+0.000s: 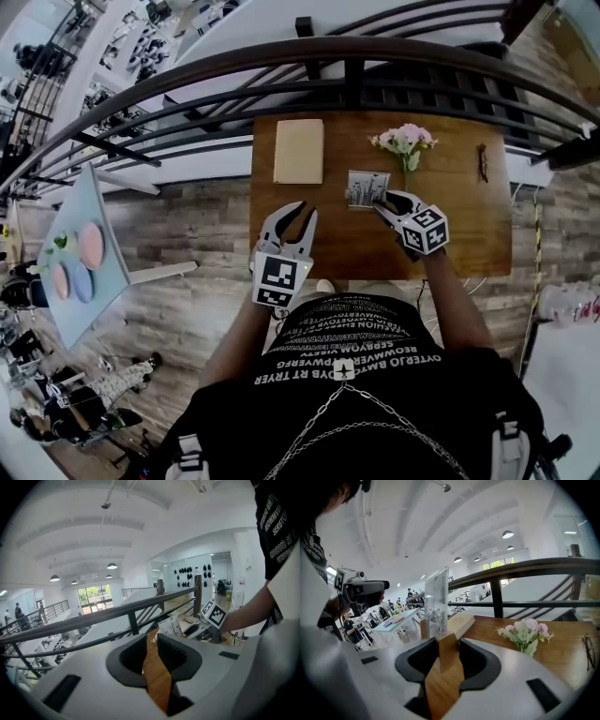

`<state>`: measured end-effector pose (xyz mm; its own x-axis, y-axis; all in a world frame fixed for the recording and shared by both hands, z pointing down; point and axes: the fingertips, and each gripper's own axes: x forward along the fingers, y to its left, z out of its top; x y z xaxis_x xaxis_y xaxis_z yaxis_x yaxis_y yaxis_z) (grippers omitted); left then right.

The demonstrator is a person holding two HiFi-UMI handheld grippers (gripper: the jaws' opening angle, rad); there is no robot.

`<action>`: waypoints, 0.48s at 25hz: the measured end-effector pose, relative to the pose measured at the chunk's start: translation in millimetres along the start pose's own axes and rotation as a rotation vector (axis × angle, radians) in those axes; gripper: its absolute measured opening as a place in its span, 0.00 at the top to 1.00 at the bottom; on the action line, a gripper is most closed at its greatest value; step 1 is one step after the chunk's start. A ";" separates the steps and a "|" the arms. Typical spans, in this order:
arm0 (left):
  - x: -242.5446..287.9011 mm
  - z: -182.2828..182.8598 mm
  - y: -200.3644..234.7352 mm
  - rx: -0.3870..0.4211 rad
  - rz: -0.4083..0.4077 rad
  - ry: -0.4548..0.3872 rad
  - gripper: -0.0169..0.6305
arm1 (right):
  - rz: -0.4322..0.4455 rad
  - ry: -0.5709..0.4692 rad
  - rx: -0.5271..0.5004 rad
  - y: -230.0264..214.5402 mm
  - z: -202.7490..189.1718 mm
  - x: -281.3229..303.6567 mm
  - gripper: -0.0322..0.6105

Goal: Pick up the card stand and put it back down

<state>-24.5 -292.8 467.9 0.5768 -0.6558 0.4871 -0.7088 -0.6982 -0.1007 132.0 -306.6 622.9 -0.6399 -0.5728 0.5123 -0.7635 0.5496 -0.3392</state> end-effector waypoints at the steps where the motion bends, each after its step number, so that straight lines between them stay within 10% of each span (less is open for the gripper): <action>1: 1.1 -0.9 0.9 -0.002 0.001 0.004 0.83 | 0.000 0.003 0.004 -2.3 -1.8 2.8 0.70; 12: 9.3 -21.6 13.6 -0.019 0.020 0.074 0.83 | 0.025 0.037 0.079 -21.9 -33.2 39.6 0.70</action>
<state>-37.5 -302.2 489.8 0.5318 -0.6459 0.5477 -0.7277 -0.6794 -0.0946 126.2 -321.1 676.8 -0.6564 -0.5356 0.5313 -0.7527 0.5129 -0.4128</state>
